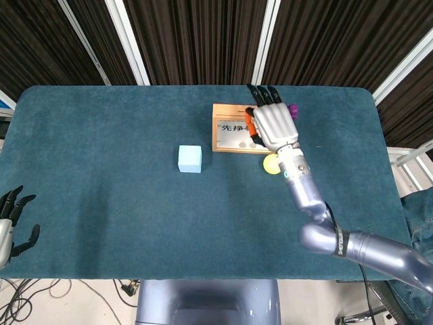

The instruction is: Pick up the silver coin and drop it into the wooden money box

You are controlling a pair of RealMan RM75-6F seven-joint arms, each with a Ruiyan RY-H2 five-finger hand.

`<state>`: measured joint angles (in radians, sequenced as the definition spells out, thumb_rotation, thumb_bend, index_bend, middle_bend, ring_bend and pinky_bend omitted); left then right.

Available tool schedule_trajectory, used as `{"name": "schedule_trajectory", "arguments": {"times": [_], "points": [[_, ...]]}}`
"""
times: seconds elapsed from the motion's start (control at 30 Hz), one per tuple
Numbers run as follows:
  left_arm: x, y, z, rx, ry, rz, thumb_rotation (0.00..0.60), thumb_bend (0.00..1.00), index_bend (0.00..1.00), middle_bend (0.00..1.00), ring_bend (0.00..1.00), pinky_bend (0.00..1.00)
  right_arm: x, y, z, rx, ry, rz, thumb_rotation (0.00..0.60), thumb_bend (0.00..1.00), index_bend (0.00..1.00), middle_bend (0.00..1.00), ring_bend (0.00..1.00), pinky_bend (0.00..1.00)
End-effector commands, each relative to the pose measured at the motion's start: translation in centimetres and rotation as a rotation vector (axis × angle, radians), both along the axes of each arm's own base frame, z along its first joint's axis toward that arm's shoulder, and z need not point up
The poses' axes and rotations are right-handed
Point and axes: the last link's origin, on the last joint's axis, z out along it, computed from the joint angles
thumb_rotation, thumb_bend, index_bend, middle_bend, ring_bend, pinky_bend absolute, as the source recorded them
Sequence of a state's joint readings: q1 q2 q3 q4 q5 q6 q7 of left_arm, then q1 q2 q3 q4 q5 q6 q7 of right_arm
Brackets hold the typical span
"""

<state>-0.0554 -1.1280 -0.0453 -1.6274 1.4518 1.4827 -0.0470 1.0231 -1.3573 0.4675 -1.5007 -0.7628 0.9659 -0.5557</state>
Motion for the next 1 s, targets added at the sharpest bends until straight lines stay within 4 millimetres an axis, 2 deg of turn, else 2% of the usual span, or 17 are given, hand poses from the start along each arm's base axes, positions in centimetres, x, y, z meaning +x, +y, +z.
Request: {"name": "schedule_trajectory", "arguments": {"times": [0.03, 0.23, 0.43, 1.0], "points": [[-0.1, 0.0, 0.0, 0.000, -0.006, 0.008, 0.600, 0.43, 0.19, 0.01, 0.00, 0.10, 1.0, -1.6, 0.3, -0.035, 0.015, -0.010, 0.600, 0.64, 0.60, 0.00, 0.00, 0.00], [-0.1, 0.3, -0.1, -0.005, -0.019, 0.020, 0.600, 0.43, 0.20, 0.01, 0.00, 0.10, 1.5, -3.7, -0.1, -0.090, 0.088, -0.035, 0.600, 0.64, 0.60, 0.00, 0.00, 0.00], [-0.1, 0.5, -0.2, -0.014, -0.026, 0.029, 0.600, 0.43, 0.20, 0.01, 0.00, 0.10, 1.8, -4.6, -0.9, -0.140, 0.164, -0.061, 0.600, 0.64, 0.60, 0.00, 0.00, 0.00], [0.0, 0.6, -0.3, -0.033, -0.057, 0.037, 0.600, 0.43, 0.20, 0.01, 0.00, 0.10, 2.7, -4.6, -3.5, -0.261, 0.264, -0.149, 0.600, 0.64, 0.60, 0.00, 0.00, 0.00]]}}
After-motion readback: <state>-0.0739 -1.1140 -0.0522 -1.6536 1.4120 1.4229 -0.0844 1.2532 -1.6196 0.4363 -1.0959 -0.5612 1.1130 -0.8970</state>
